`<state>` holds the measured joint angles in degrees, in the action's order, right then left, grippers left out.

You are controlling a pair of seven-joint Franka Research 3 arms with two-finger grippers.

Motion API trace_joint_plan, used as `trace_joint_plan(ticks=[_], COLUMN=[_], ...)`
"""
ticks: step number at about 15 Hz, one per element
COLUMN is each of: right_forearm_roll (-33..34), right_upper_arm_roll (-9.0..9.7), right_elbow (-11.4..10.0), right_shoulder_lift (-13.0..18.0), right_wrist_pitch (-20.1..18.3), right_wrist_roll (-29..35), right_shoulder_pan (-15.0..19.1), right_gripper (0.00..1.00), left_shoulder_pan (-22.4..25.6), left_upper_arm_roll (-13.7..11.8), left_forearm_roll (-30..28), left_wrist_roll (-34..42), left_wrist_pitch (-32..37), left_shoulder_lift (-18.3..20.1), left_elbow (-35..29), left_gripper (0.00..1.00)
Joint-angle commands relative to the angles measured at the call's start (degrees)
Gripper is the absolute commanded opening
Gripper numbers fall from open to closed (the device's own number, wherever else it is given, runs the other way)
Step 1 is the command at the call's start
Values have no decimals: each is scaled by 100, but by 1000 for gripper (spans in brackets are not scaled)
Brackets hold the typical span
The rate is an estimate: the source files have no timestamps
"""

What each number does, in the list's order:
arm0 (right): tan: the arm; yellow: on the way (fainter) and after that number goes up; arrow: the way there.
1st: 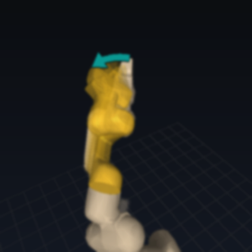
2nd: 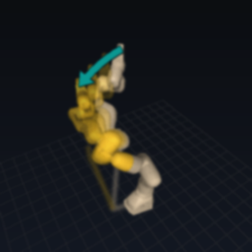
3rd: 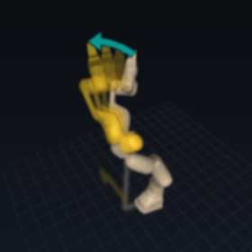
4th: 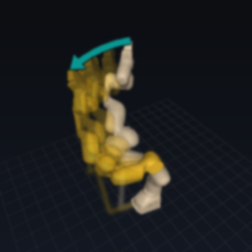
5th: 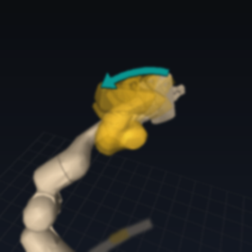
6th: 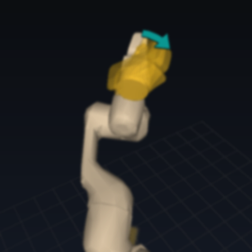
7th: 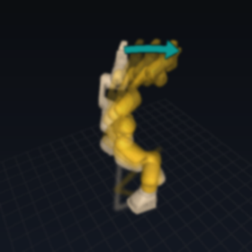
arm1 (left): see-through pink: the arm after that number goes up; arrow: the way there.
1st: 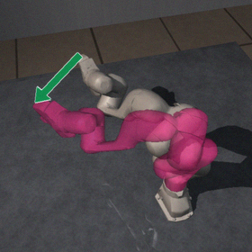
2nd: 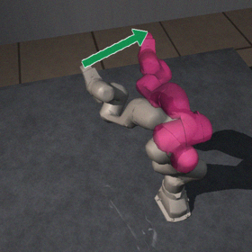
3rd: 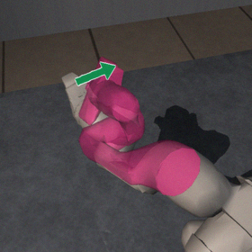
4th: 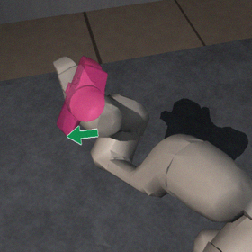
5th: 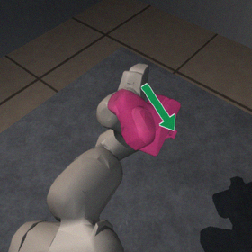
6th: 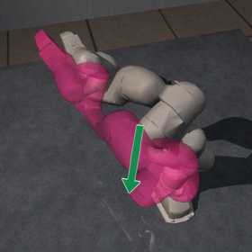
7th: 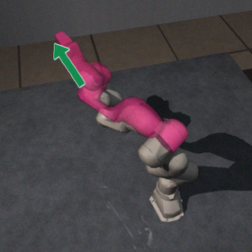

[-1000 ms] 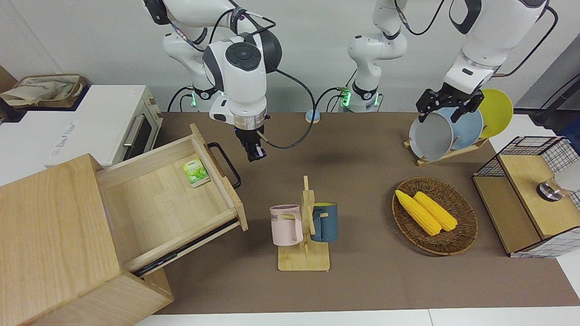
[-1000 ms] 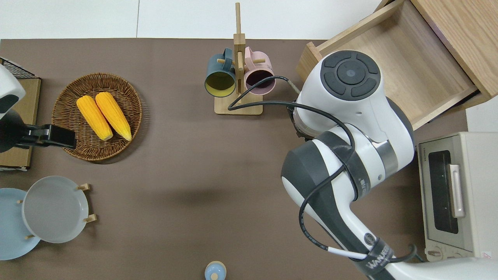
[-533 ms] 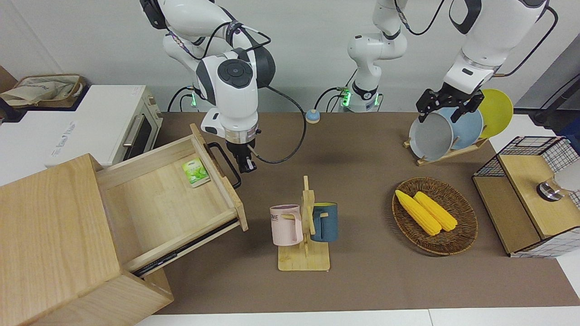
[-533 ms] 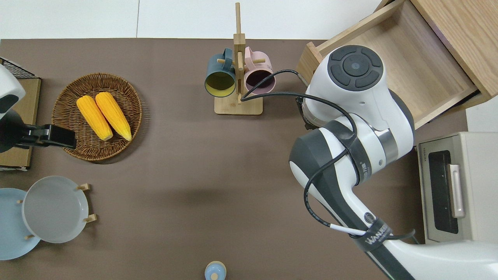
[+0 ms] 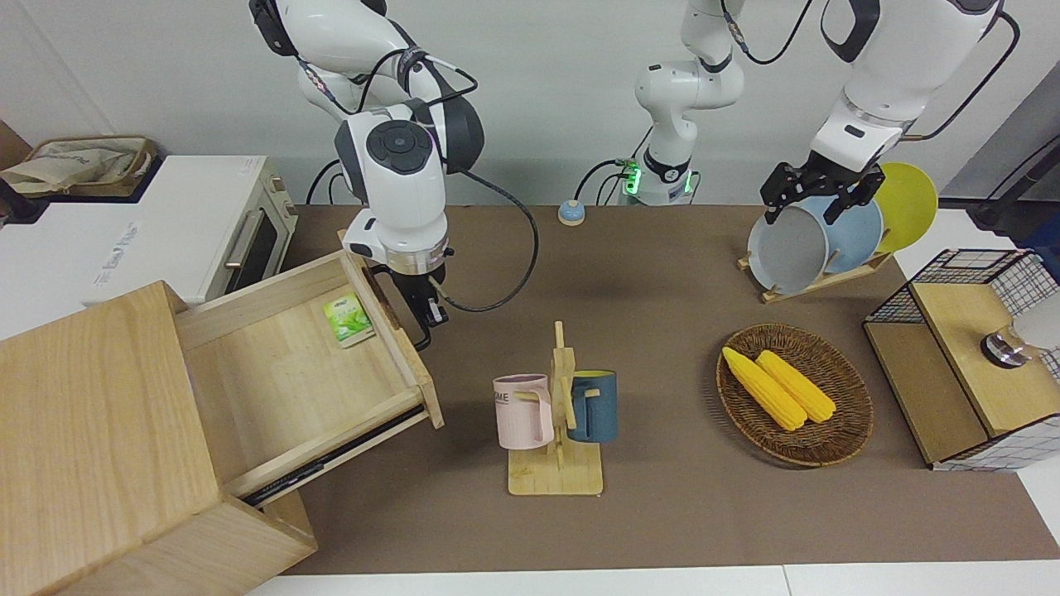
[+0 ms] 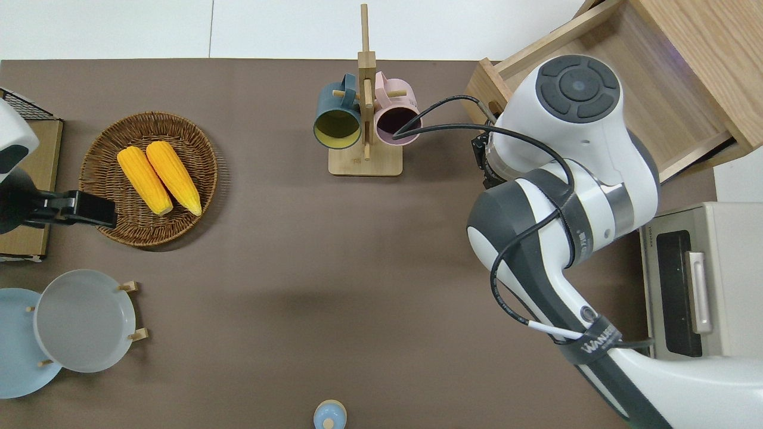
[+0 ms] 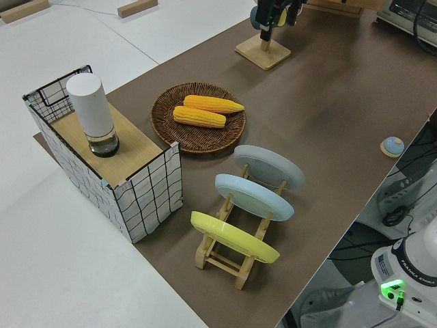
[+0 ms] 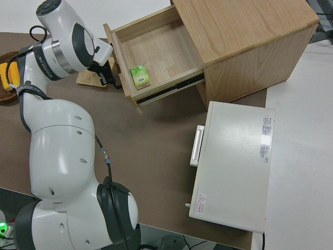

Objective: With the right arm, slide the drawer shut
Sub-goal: 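Push the wooden drawer away from the robot with the right arm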

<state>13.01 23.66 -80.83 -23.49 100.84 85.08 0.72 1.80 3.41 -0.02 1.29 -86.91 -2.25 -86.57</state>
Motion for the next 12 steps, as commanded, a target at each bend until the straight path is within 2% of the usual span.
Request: trace_joint_plan(ticks=[1,6,12], right_forearm_roll=[114,114,114], right_upper_arm_roll=[104,104,104], right_elbow=[147,296,332], right_shoulder_lift=[-103,-235,-235], right_wrist_pitch=[137,137,137], right_wrist_roll=[-430,-790,-1169], right_shoulder_pan=[331,630,982], right_gripper=[0,0,0], left_shoulder_pan=[22,22,22], left_upper_arm_roll=[37,37,37], left_forearm_roll=[98,98,98], left_wrist_roll=[55,55,55], left_wrist_pitch=[113,113,113], left_shoulder_lift=[-65,-65,-65], left_elbow=[140,140,140], left_gripper=[993,993,993])
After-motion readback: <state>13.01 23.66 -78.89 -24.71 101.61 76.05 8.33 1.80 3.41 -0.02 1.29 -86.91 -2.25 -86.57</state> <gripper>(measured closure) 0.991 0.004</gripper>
